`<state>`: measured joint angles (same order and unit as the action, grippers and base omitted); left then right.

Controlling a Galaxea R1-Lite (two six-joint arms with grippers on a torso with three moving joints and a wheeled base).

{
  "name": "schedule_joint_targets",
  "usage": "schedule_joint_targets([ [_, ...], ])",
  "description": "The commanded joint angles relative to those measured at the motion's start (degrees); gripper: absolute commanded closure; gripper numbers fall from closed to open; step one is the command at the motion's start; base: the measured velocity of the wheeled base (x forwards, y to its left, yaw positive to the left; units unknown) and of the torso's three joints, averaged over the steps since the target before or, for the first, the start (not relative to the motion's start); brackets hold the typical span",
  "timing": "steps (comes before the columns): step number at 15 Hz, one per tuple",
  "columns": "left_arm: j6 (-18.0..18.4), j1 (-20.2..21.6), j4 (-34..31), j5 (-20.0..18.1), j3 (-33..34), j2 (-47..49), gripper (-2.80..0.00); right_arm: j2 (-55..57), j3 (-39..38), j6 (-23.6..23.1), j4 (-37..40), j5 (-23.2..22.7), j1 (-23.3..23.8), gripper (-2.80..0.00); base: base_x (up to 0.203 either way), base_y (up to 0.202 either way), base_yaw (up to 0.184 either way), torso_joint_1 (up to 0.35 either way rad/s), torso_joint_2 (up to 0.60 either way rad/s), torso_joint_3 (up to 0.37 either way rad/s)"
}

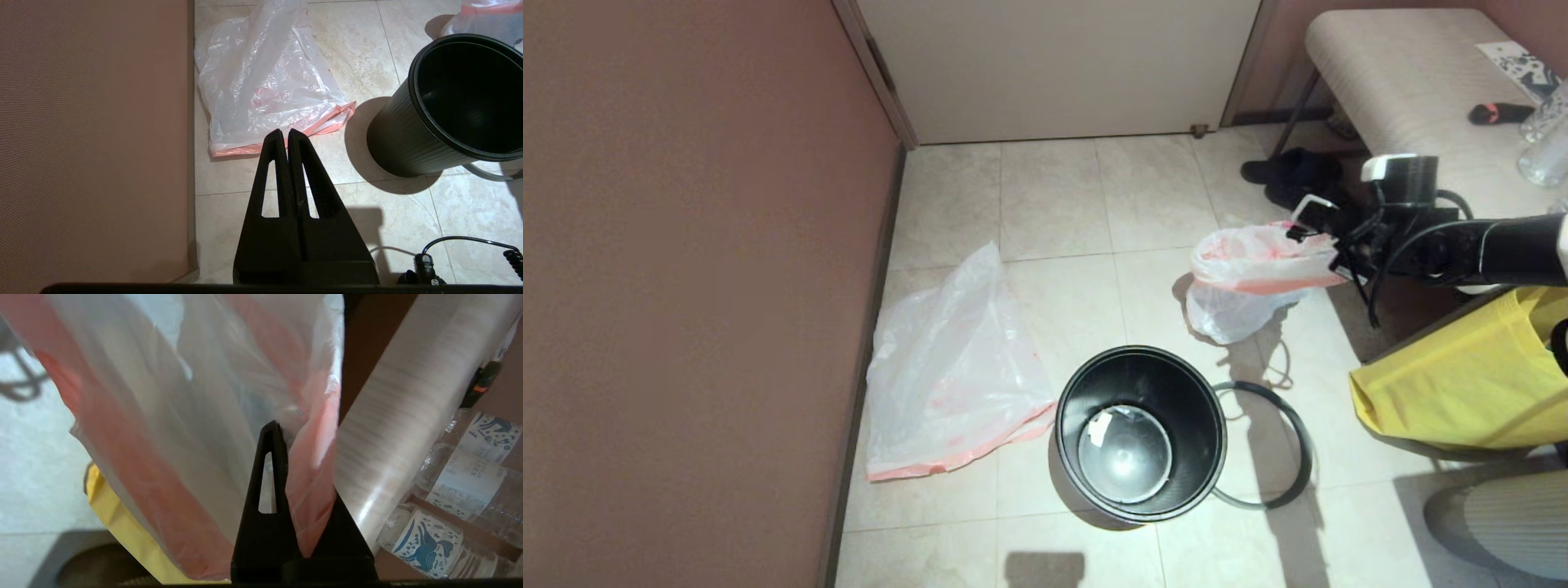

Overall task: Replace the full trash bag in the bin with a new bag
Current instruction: Place the trash bag on the floor, then pick up a new trash bag

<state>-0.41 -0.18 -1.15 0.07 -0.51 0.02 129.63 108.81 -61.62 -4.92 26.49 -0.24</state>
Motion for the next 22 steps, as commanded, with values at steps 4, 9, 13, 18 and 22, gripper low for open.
schedule_joint_targets([
  [4,-0.02,0.01,0.0,0.01,0.07,0.04,0.0,11.81,5.49,-6.67,-5.35,2.6,0.04,0.0,0.0,0.0,0.0,0.0,0.0,0.0],
  [9,-0.02,0.01,0.0,0.01,0.02,0.01,0.0,10.03,5.39,-7.46,-9.6,2.02,0.08,0.0,0.0,0.0,0.0,0.0,0.0,0.0],
  [13,-0.02,0.01,0.0,0.01,0.01,0.02,0.0,1.11,-0.78,-6.86,-8.74,1.68,-0.47,-2.8,0.0,0.0,0.0,0.0,0.0,0.0],
  [18,-0.02,0.01,0.0,0.01,0.04,0.04,0.0,-17.51,-18.0,-0.89,-1.77,-0.11,-2.53,-2.8,0.0,0.0,0.0,0.0,0.0,0.0],
  [22,-0.02,0.01,0.0,0.01,0.07,0.06,0.0,-28.17,-23.37,15.5,12.6,-3.59,-4.54,-2.8,0.0,0.0,0.0,0.0,0.0,0.0],
])
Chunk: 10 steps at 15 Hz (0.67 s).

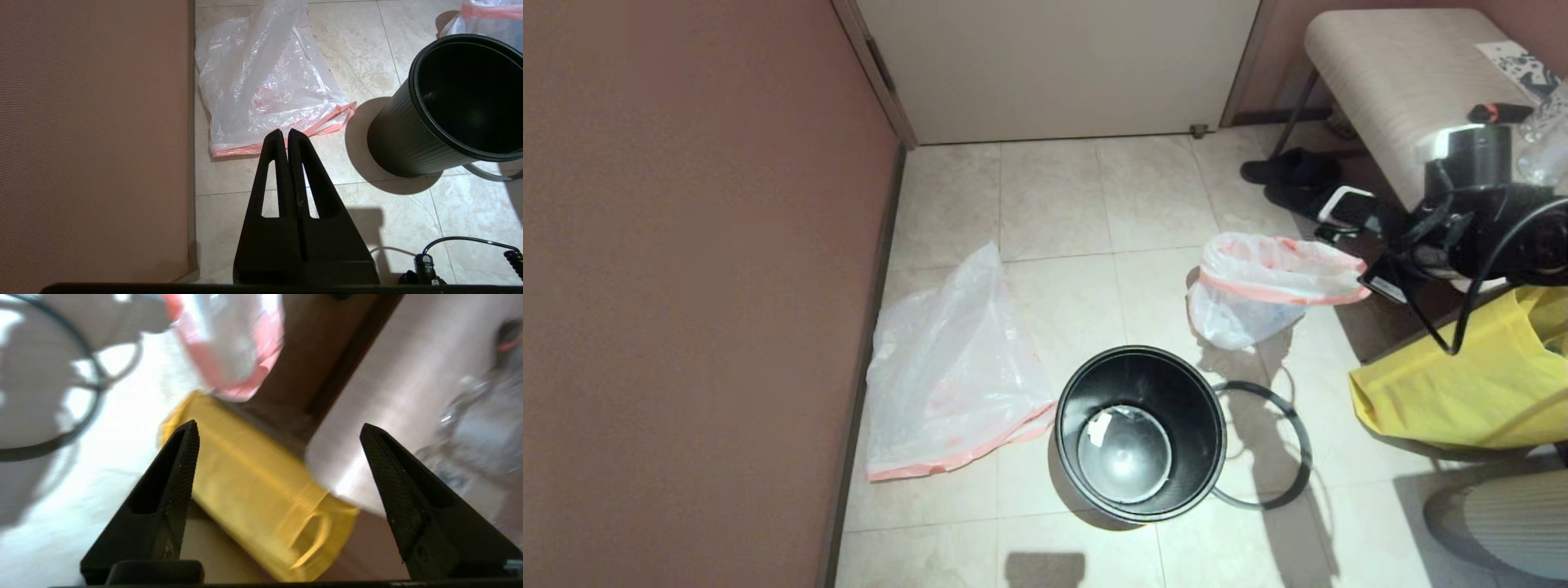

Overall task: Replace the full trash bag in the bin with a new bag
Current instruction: Pick up a new trash bag

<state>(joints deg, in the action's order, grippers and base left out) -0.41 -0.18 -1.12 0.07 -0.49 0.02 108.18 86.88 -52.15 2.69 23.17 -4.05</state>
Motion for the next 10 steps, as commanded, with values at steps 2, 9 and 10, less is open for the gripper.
schedule_joint_targets([
  [2,-0.03,0.01,-0.02,0.01,-0.03,0.03,0.0,-9.42,-1.68,14.83,12.45,-1.61,-1.15,-2.8,0.0,0.0,0.0,0.0,0.0,0.0],
  [9,-0.03,0.01,-0.02,0.01,-0.04,0.06,0.0,-19.23,-11.01,38.27,19.87,-17.62,-2.64,0.0,0.0,0.0,0.0,0.0,0.0,0.0],
  [10,-0.03,0.01,-0.05,0.01,-0.04,0.02,0.0,-20.62,-12.47,39.73,19.89,-19.03,-2.7,0.0,0.0,0.0,0.0,0.0,0.0,0.0],
])
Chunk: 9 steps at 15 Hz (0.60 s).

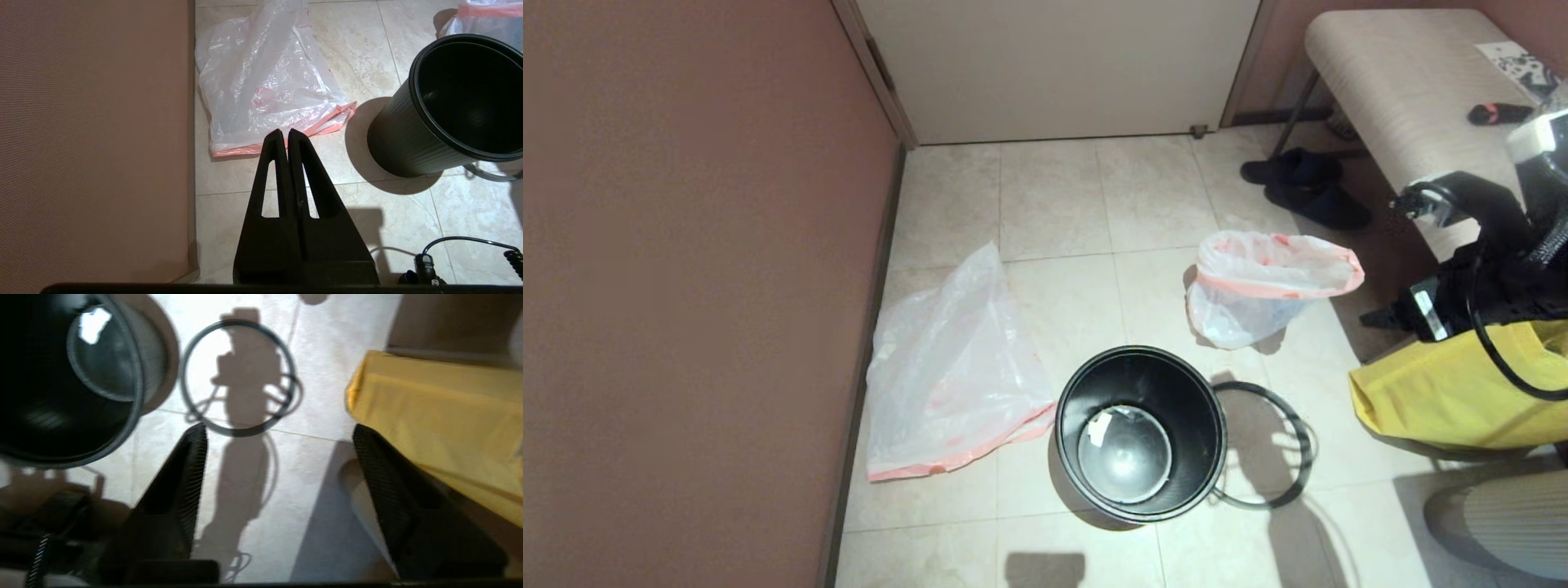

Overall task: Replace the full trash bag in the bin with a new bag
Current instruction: Pick up a new trash bag

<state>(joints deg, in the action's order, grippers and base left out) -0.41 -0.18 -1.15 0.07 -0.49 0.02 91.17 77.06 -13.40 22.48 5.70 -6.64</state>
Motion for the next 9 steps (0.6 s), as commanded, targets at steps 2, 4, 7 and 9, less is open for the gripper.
schedule_joint_targets([
  [2,-0.02,0.01,0.0,0.01,0.04,0.06,0.0,-6.56,-5.45,6.39,0.06,-2.07,-1.25,0.0,0.0,0.0,0.0,0.0,0.0,0.0],
  [4,-0.02,0.01,0.0,0.01,-0.03,0.03,0.0,-10.59,-6.92,17.52,0.23,-5.16,-1.39,0.0,0.0,0.0,0.0,0.0,0.0,0.0],
  [7,-0.02,0.01,0.0,0.01,0.04,0.06,0.0,-17.13,-11.01,35.92,0.43,-12.39,0.58,0.0,0.0,0.0,0.0,0.0,0.0,0.0],
  [9,-0.02,0.01,0.0,0.01,0.04,0.06,0.0,-19.03,-16.71,37.08,0.08,-13.62,0.77,0.0,0.0,0.0,0.0,0.0,0.0,0.0],
])
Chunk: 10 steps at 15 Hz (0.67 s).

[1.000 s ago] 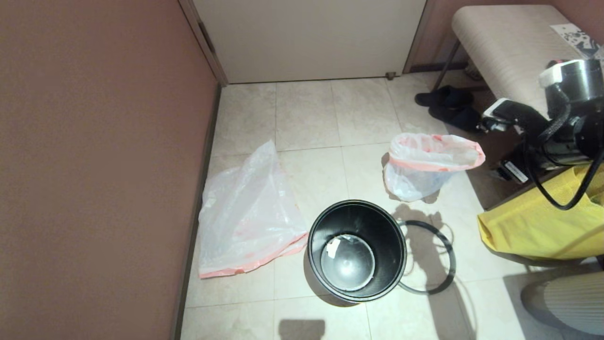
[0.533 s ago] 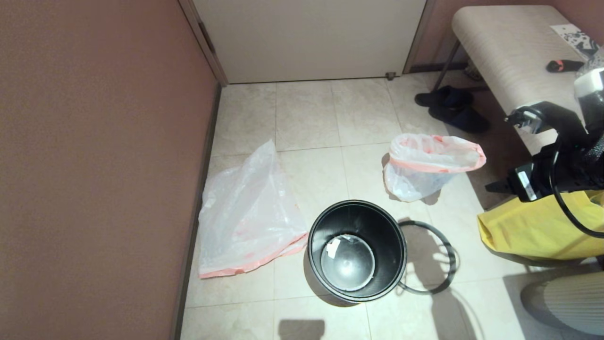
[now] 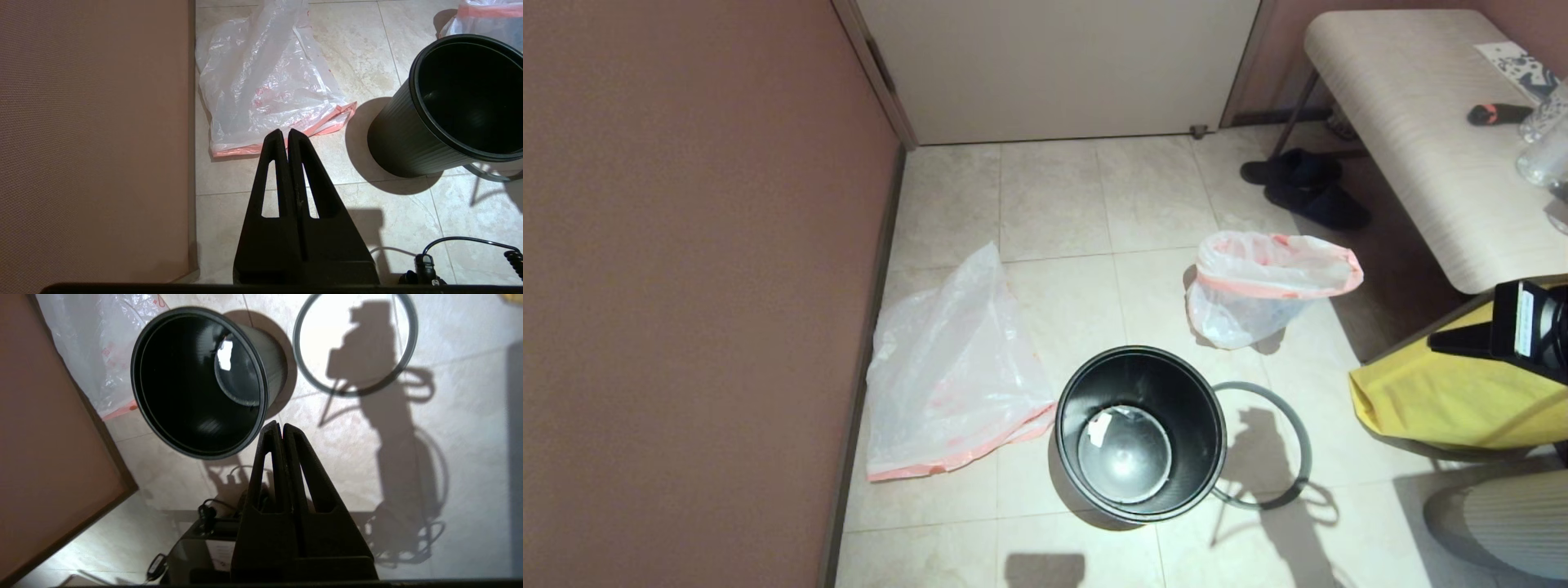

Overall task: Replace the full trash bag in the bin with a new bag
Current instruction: Pick up a new trash bag

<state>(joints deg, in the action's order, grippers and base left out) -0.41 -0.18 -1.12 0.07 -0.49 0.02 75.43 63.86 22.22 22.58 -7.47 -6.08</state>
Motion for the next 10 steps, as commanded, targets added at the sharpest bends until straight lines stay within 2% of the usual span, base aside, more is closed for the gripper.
schedule_joint_targets([
  [1,-0.03,0.01,-0.02,0.01,0.04,0.06,0.0,-3.88,-4.79,1.97,-0.07,-0.75,-0.26,0.0,0.0,0.0,0.0,0.0,0.0,0.0],
  [5,-0.03,0.01,-0.02,0.01,-0.04,-0.02,0.0,-5.83,-9.44,10.71,0.04,-0.83,-5.86,0.0,0.0,0.0,0.0,0.0,0.0,0.0],
  [10,-0.03,0.01,-0.02,0.01,-0.01,0.0,0.0,-17.92,-18.41,11.18,-0.49,-0.51,-9.58,0.0,0.0,0.0,0.0,0.0,0.0,0.0],
])
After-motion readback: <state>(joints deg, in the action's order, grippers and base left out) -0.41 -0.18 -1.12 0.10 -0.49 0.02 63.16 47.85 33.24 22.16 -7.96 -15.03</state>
